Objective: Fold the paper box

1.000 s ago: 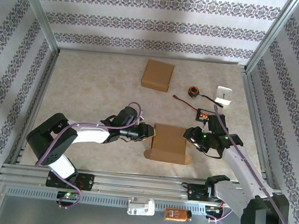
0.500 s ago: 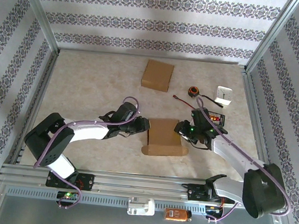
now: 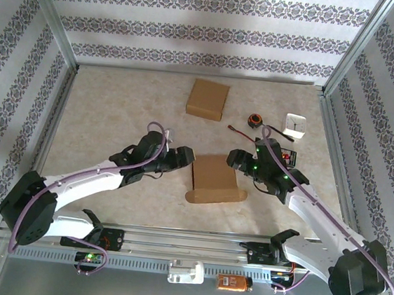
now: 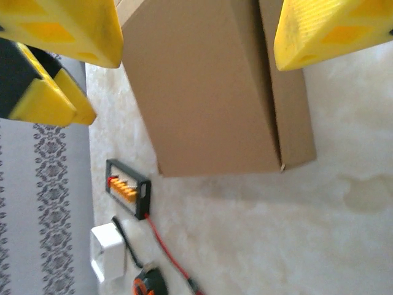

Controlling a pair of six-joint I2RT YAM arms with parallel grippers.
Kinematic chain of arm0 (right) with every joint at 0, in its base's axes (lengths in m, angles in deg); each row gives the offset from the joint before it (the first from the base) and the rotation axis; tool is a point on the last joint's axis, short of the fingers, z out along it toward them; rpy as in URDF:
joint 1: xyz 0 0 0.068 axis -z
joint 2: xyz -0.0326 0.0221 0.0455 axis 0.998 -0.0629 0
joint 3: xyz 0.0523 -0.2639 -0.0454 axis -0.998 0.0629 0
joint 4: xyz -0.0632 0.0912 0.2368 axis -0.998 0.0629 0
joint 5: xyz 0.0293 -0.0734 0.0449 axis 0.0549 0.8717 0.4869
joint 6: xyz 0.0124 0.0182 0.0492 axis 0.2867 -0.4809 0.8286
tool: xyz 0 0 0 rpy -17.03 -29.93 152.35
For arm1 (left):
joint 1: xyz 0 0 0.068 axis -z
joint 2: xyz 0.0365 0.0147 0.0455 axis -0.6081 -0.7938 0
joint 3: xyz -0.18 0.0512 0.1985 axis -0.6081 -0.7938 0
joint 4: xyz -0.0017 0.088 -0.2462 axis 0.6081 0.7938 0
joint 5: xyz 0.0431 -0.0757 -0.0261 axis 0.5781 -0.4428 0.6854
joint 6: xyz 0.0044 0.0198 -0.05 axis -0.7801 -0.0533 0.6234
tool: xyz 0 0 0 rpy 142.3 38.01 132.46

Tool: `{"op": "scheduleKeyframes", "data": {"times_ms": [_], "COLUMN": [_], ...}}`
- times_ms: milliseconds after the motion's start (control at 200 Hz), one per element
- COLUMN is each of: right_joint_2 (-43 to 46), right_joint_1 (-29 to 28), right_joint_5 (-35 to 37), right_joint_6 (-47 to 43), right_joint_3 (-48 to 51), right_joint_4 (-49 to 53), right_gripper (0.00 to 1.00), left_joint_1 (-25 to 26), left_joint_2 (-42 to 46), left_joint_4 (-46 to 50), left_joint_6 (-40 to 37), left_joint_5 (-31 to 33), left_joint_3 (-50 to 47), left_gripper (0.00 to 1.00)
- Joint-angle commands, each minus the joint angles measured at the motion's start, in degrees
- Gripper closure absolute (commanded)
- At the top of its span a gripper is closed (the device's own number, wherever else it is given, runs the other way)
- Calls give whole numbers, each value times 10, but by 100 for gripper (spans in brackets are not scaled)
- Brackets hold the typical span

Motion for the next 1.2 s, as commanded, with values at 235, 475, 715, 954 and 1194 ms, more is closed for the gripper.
{"op": "scheduleKeyframes", "data": {"times_ms": [235, 475, 715, 954, 1194], "right_joint_2": [-83, -118, -121, -78, -83], "right_joint_1": [11, -17, -64, -59, 15], "right_joint_5": [-75, -16, 63, 97, -14], "right_joint_6": [-30, 44, 138, 47, 13], "right_joint_3": [37, 57, 73, 13, 22], "right_joint_4": [36, -2, -62, 18, -4], "right_gripper": [28, 53, 58, 39, 51], "left_joint_1": [18, 17, -14, -34, -46], "left_joint_2": [-114, -159, -189, -137, -84], "left_joint_4": [6, -30, -63, -58, -31], "left_joint_6": [4, 2, -25, -63, -119], "left_joint_5": [-128, -124, -84, -79, -51], "left_joint_3": [17, 21, 17, 14, 17], "left_gripper": [22, 57, 67, 52, 38]}}
